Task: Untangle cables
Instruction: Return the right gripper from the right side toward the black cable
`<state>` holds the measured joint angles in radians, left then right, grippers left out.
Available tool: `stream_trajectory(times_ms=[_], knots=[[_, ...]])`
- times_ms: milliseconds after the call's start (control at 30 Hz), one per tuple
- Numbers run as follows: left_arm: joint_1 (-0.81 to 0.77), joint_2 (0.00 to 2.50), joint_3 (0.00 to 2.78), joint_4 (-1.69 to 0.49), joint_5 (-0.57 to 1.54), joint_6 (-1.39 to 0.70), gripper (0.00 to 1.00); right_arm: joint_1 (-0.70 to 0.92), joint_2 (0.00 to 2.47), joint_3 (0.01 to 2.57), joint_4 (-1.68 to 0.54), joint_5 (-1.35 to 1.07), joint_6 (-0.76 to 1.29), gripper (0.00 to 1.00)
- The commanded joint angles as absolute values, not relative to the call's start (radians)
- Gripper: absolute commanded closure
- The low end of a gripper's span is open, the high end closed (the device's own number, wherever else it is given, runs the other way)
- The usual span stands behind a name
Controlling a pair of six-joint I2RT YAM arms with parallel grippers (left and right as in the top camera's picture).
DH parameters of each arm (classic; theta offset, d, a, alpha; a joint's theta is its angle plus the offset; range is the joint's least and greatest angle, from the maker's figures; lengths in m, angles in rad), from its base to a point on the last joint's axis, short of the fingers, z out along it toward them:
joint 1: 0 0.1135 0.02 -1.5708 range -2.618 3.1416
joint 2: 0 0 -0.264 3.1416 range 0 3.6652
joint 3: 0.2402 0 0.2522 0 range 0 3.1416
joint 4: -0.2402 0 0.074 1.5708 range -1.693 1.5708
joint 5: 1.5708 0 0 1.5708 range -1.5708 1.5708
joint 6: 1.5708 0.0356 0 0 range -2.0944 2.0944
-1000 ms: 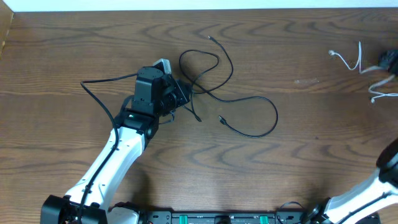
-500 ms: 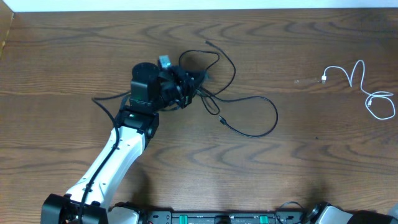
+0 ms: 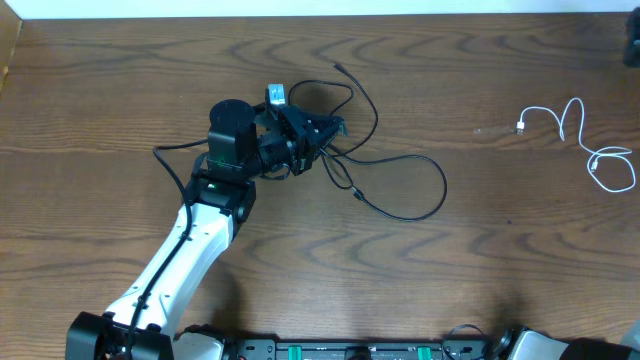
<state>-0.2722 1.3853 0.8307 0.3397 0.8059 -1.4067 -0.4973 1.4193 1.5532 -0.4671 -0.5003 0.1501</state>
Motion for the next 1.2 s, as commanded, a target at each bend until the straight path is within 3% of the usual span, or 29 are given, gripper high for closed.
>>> stream_trajectory(times_ms=[0,133,167,200,233,267,533,667,733,900,933,967,1033,1067,1167], knots=[[-0.275,1.386,0.842,0.343,0.812,-1.381,0.92,-0.469,1.422,1.558,-0.465,-0.508,0.164,0.01],[-0.276,1.386,0.842,0.342,0.796,-1.381,0.92,-0.402,1.431,1.557,-0.476,-0.508,0.164,0.01],[-0.276,1.386,0.842,0.342,0.788,-1.382,0.65,-0.373,1.438,1.557,-0.477,-0.508,0.164,0.01],[-0.276,1.386,0.842,0.342,0.785,-1.38,0.59,-0.344,1.446,1.557,-0.477,-0.508,0.164,0.01],[-0.276,1.386,0.842,0.342,0.785,-1.38,0.81,-0.319,1.455,1.557,-0.476,-0.507,0.164,0.01],[-0.276,1.386,0.842,0.342,0.787,-1.365,0.92,-0.293,1.463,1.557,-0.476,-0.507,0.164,0.01],[-0.273,1.386,0.842,0.242,0.788,-1.031,0.92,-0.096,1.616,1.557,-0.496,-0.507,0.164,0.01],[-0.273,1.386,0.842,0.084,0.786,-0.54,0.92,0.008,1.733,1.557,-0.543,-0.508,0.155,0.01],[-0.273,1.386,0.842,-0.024,0.709,-0.402,0.93,0.052,1.787,1.557,-0.547,-0.508,0.157,0.01],[-0.274,1.386,0.842,-0.222,0.453,-0.363,0.91,0.138,1.908,1.557,-0.546,-0.508,0.19,0.01],[-0.274,1.386,0.842,-0.233,0.449,-0.362,0.83,0.146,1.919,1.557,-0.545,-0.508,0.19,0.01],[-0.274,1.386,0.842,-0.246,0.447,-0.363,0.64,0.162,1.935,1.557,-0.546,-0.507,0.19,0.01],[-0.274,1.386,0.842,-0.258,0.432,-0.363,0.14,0.177,1.945,1.557,-0.547,-0.507,0.189,0.01],[-0.274,1.386,0.842,-0.267,0.412,-0.363,0.04,0.181,1.946,1.557,-0.548,-0.507,0.189,0.01],[-0.274,1.386,0.842,-0.345,0.285,-0.362,0.04,0.195,1.948,1.557,-0.553,-0.482,0.186,0.01]])
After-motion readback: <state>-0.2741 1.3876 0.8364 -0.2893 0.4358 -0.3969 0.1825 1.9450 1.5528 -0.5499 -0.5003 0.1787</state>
